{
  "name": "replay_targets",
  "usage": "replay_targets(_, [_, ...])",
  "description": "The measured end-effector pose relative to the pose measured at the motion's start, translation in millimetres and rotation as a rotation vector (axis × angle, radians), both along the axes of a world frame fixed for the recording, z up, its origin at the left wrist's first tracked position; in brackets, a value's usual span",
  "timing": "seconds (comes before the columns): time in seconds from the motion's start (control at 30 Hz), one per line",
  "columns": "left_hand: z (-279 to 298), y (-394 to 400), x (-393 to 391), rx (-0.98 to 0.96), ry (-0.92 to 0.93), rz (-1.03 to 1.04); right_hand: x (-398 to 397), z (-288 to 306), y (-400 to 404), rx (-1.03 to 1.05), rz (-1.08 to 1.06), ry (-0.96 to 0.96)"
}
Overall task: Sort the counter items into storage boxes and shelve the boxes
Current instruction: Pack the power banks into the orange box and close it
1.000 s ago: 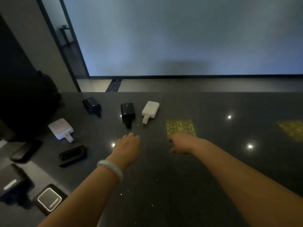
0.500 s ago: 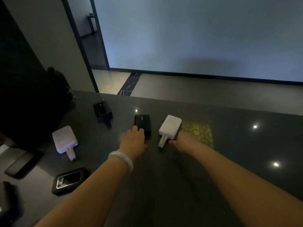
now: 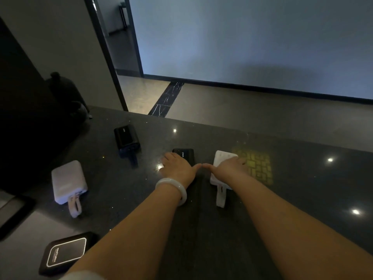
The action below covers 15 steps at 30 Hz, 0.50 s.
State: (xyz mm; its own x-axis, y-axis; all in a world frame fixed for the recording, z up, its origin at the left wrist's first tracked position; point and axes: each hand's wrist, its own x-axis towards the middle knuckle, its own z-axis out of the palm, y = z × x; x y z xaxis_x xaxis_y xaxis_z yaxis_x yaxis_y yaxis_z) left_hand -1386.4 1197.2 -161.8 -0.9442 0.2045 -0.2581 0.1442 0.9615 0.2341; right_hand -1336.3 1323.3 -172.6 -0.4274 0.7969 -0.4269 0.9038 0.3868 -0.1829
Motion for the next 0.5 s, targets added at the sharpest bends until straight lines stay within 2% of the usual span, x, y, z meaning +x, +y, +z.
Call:
replay_targets(0.17, [-4, -2, 1, -0.03, 0.031, -0.045, 6, -5, -2, 0.071, 0.012, 0.024])
replay_targets(0.27, [-7, -13, 16, -0.018, 0.039, -0.103, 30, -3, -9, 0.088, 0.111, 0.027])
replay_targets(0.5, [-2, -57, 94, 0.001, 0.032, -0.241, 141, 15, -43, 0.014, 0.142, 0.01])
